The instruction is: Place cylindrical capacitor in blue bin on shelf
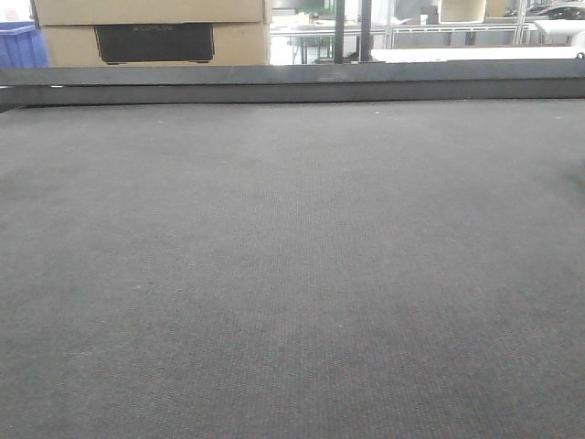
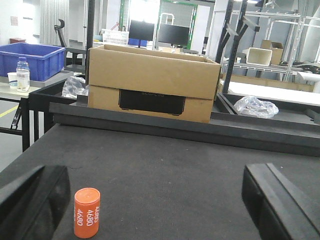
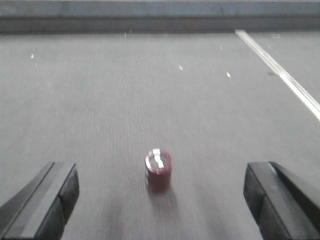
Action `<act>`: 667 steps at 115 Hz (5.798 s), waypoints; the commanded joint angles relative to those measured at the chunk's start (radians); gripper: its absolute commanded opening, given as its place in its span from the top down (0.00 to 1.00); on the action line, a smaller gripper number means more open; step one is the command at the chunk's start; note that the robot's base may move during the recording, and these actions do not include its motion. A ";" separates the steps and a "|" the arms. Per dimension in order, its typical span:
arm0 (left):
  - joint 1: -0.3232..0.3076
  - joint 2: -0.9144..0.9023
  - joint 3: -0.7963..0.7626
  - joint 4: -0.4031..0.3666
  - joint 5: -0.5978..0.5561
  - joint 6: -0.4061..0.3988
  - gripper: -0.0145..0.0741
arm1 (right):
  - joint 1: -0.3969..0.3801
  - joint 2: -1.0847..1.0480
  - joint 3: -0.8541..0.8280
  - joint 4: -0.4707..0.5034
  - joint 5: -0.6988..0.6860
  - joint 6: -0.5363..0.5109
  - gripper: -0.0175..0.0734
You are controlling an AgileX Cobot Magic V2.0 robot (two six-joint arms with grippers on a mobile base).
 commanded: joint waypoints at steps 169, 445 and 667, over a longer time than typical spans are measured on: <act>-0.008 0.007 -0.009 0.072 -0.011 0.000 0.16 | -0.023 0.665 -0.281 0.003 -0.528 -0.001 0.70; 0.154 1.581 -0.525 -0.127 -0.693 0.000 0.16 | 0.112 0.114 -0.229 -0.072 -0.022 -0.001 0.99; -0.150 0.200 -0.301 0.021 0.499 0.000 0.96 | 0.240 -0.887 -0.136 0.118 1.112 -0.001 0.98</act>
